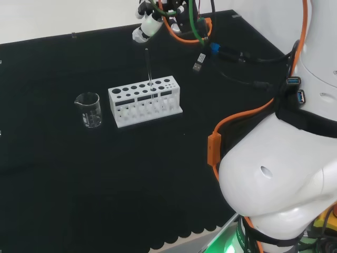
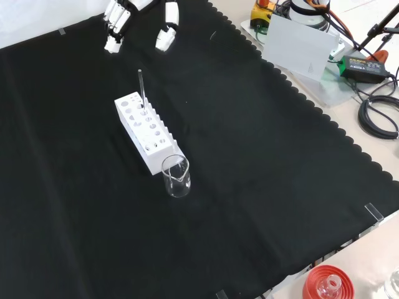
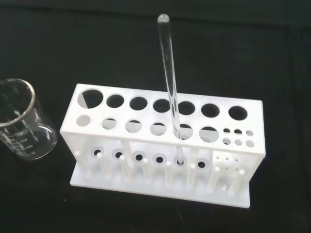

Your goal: Take the glass rod from the white test tube rack.

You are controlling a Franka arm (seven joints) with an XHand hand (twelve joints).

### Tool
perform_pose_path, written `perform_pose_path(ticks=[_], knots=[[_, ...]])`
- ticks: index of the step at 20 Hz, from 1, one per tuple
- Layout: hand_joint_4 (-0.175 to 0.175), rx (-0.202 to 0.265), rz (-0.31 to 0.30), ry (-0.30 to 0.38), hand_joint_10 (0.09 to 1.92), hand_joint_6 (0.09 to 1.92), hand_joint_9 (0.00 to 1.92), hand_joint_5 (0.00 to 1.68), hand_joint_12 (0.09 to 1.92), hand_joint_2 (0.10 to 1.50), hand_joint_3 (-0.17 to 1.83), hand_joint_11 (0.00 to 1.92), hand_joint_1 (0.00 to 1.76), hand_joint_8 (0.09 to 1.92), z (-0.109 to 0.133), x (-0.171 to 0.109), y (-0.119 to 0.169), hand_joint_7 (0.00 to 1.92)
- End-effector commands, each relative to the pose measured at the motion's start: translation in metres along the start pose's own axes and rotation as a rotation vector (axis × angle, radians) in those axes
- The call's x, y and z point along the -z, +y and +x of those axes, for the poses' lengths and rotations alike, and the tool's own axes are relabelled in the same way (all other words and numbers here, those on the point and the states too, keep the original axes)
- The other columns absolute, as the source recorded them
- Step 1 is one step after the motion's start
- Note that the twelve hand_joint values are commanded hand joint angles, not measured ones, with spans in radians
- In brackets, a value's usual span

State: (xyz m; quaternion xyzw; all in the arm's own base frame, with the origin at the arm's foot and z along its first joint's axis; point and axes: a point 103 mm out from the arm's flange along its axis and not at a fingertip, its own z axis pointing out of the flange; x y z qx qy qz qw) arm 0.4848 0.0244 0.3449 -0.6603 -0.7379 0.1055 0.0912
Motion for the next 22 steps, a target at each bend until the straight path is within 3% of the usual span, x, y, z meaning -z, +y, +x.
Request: perform_pose_path(ticks=[1, 16, 19, 22], knots=[[-0.034, 0.009, 0.034, 0.001, 0.93, 0.14, 0.50, 0.37, 1.41, 0.71, 0.57, 0.44, 0.59, 0.88, -0.002, -0.017, 0.010, 0.33], [-0.040, 0.042, 0.106, -0.012, 0.93, 0.18, 0.52, 0.39, 1.41, 0.71, 0.57, 0.46, 0.59, 0.88, 0.004, -0.052, 0.022, 0.37], [-0.045, 0.054, 0.114, -0.014, 0.91, 0.26, 0.55, 0.38, 1.39, 0.71, 0.57, 0.48, 0.59, 0.88, 0.004, -0.058, 0.024, 0.40], [-0.058, 0.056, 0.115, -0.016, 0.89, 0.47, 0.60, 0.34, 1.37, 0.71, 0.57, 0.54, 0.60, 0.87, 0.004, -0.064, 0.029, 0.45]])
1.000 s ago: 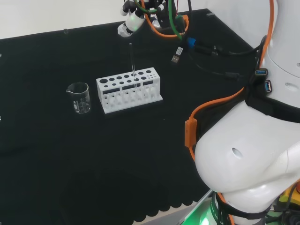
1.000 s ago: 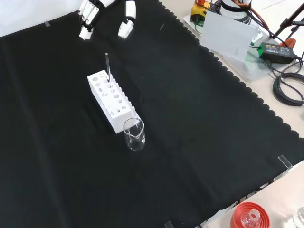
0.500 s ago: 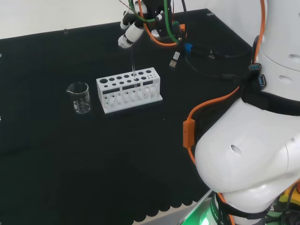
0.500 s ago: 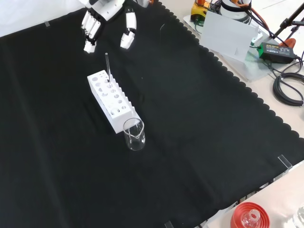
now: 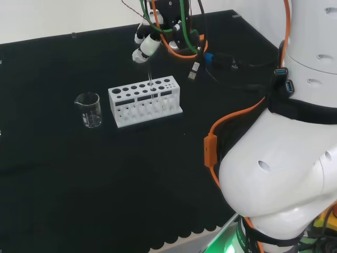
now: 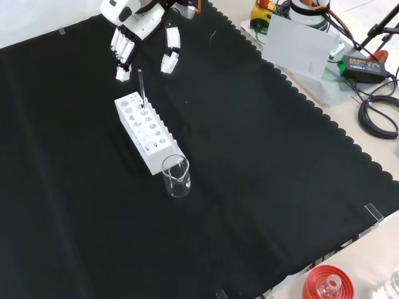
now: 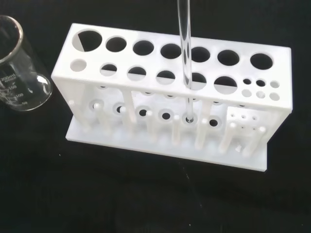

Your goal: Take the glass rod from the white test tube rack.

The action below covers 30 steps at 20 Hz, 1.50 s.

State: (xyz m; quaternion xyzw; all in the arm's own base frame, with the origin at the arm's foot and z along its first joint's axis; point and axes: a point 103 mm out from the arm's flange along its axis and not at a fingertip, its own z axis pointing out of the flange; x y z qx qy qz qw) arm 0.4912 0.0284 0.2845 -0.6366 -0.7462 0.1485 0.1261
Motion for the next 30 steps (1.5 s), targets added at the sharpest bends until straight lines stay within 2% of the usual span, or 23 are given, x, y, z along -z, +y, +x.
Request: perform_pose_path(ticks=[1, 4, 11, 15, 20, 23, 25, 27, 30], knots=[[-0.063, 0.011, 0.004, -0.003, 0.88, 0.52, 0.62, 0.34, 1.36, 0.71, 0.57, 0.56, 0.61, 0.87, 0.001, -0.009, 0.008, 0.47], [-0.074, 0.020, 0.009, -0.004, 0.86, 0.65, 0.69, 0.34, 1.33, 0.70, 0.57, 0.64, 0.63, 0.87, -0.002, -0.010, 0.009, 0.51], [-0.091, 0.053, 0.053, -0.041, 0.82, 0.79, 0.78, 0.38, 1.29, 0.70, 0.58, 0.77, 0.68, 0.87, 0.006, -0.022, 0.024, 0.56], [-0.098, 0.042, 0.068, -0.049, 0.81, 0.84, 0.81, 0.42, 1.27, 0.70, 0.58, 0.81, 0.70, 0.87, 0.004, -0.027, 0.030, 0.58], [-0.116, 0.052, 0.072, -0.033, 0.79, 0.90, 0.85, 0.52, 1.24, 0.71, 0.61, 0.88, 0.77, 0.87, -0.004, -0.029, 0.031, 0.61], [-0.144, 0.054, 0.088, -0.041, 0.75, 0.90, 0.92, 0.61, 1.19, 0.72, 0.65, 0.97, 0.84, 0.86, -0.003, -0.027, 0.035, 0.66], [-0.166, 0.051, 0.078, -0.033, 0.71, 0.88, 0.98, 0.68, 1.15, 0.72, 0.68, 1.03, 0.90, 0.85, -0.010, -0.025, 0.032, 0.70], [-0.174, 0.054, 0.055, 0.002, 0.67, 0.87, 1.04, 0.74, 1.11, 0.72, 0.71, 1.10, 0.95, 0.85, -0.019, -0.024, 0.025, 0.74], [-0.175, 0.040, 0.059, -0.014, 0.62, 0.88, 1.12, 0.77, 1.03, 0.72, 0.74, 1.22, 1.00, 0.84, -0.017, -0.022, 0.033, 0.78]])
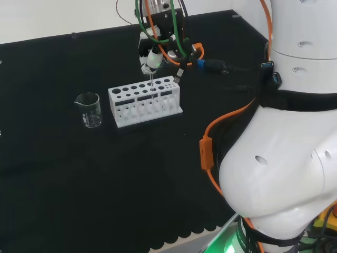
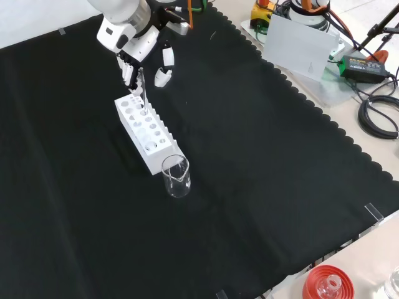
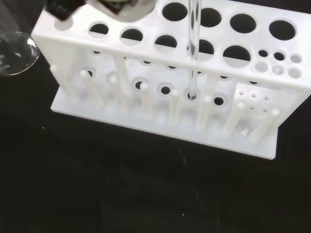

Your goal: Take the glass rod from the white test tube rack.

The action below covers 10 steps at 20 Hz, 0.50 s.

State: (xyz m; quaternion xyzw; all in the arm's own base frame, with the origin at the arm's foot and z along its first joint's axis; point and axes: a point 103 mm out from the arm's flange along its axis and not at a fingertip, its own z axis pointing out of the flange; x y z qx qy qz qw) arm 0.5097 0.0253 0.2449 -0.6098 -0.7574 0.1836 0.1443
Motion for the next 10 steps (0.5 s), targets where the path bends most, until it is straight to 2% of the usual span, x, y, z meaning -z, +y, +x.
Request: perform_pose_path(ticks=[1, 6, 8, 10], knots=[[-0.175, -0.013, -0.022, 0.004, 0.60, 0.88, 1.14, 0.78, 1.00, 0.72, 0.75, 1.25, 1.01, 0.84, -0.009, 0.009, 0.004, 0.79], [-0.175, -0.014, -0.058, -0.007, 0.53, 0.90, 1.23, 0.79, 0.92, 0.73, 0.77, 1.35, 1.06, 0.84, -0.005, 0.015, 0.010, 0.84], [-0.175, -0.026, -0.084, 0.011, 0.49, 1.08, 1.30, 0.85, 0.86, 0.93, 0.44, 1.42, 1.11, 0.85, -0.005, 0.018, 0.010, 0.91], [-0.175, -0.031, -0.093, 0.026, 0.42, 1.16, 1.36, 0.86, 0.78, 1.07, 0.19, 1.49, 1.12, 0.85, -0.006, 0.019, 0.009, 0.97]])
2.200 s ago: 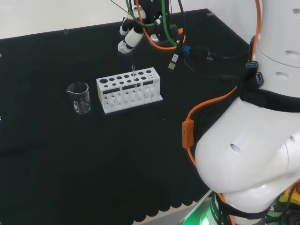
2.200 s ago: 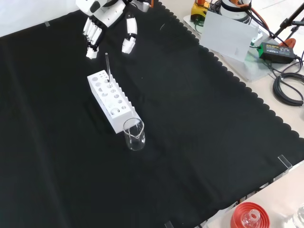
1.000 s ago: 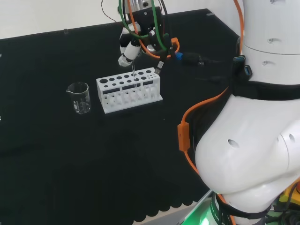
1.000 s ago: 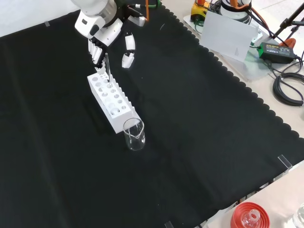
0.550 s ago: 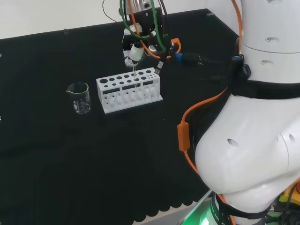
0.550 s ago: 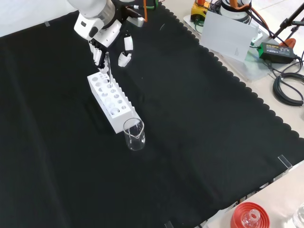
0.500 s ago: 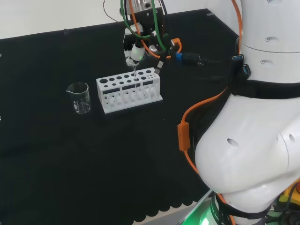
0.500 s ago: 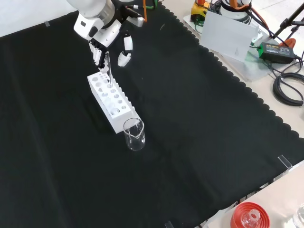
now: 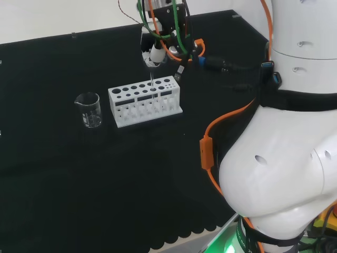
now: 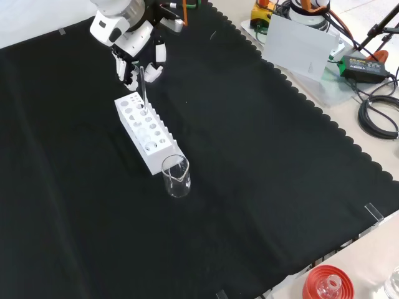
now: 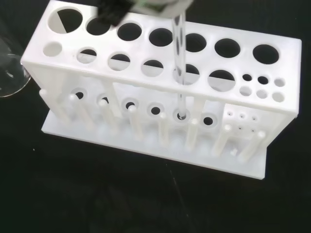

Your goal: Take the glass rod from the white test tube rack.

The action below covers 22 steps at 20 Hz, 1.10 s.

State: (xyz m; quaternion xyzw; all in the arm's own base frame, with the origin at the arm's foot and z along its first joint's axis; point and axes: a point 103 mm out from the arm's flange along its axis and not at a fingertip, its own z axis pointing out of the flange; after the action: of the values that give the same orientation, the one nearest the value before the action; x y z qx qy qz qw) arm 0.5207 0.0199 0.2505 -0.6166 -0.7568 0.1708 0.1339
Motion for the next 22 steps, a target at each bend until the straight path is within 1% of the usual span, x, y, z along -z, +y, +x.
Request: perform_pose_path(ticks=[1, 4, 5, 6, 8, 9, 10, 12, 14, 17, 22], knots=[[-0.175, -0.021, -0.062, 0.025, 0.40, 1.17, 1.38, 0.86, 0.76, 1.11, 0.13, 1.51, 1.13, 0.85, 0.001, 0.009, 0.003, 0.99], [-0.175, -0.025, -0.080, 0.005, 0.38, 1.19, 1.43, 0.86, 0.71, 1.14, 0.07, 1.54, 1.13, 0.85, 0.001, 0.010, 0.003, 1.07], [-0.164, -0.026, -0.096, -0.015, 0.38, 1.16, 1.45, 0.85, 0.68, 1.13, 0.05, 1.53, 1.18, 0.90, 0.002, 0.011, 0.003, 1.08], [-0.162, -0.021, -0.110, -0.049, 0.39, 1.15, 1.47, 0.84, 0.66, 1.12, 0.05, 1.51, 1.21, 0.96, 0.003, 0.012, 0.002, 1.09], [-0.171, -0.032, -0.131, -0.093, 0.51, 1.15, 1.48, 0.82, 0.65, 0.99, 0.30, 1.51, 1.25, 1.06, 0.006, 0.015, 0.000, 1.09], [-0.173, -0.036, -0.136, -0.112, 0.57, 1.14, 1.50, 0.82, 0.66, 0.95, 0.38, 1.51, 1.26, 1.10, 0.008, 0.017, -0.001, 1.09], [-0.175, -0.041, -0.145, -0.120, 0.62, 1.12, 1.51, 0.82, 0.69, 0.93, 0.42, 1.50, 1.27, 1.12, 0.009, 0.018, -0.004, 1.09], [-0.175, -0.051, -0.164, -0.124, 0.66, 1.05, 1.53, 0.84, 0.72, 0.95, 0.37, 1.49, 1.28, 1.12, 0.010, 0.022, -0.008, 1.10], [-0.175, -0.059, -0.176, -0.138, 0.67, 0.97, 1.55, 0.87, 0.72, 0.99, 0.26, 1.49, 1.28, 1.10, 0.010, 0.026, -0.014, 1.10], [-0.175, -0.076, -0.188, -0.146, 0.65, 0.91, 1.58, 0.89, 0.72, 1.07, 0.10, 1.49, 1.28, 1.11, 0.011, 0.033, -0.023, 1.10], [-0.175, -0.096, -0.191, -0.135, 0.64, 0.87, 1.60, 0.90, 0.72, 1.09, 0.06, 1.50, 1.28, 1.13, 0.012, 0.042, -0.040, 1.09]])
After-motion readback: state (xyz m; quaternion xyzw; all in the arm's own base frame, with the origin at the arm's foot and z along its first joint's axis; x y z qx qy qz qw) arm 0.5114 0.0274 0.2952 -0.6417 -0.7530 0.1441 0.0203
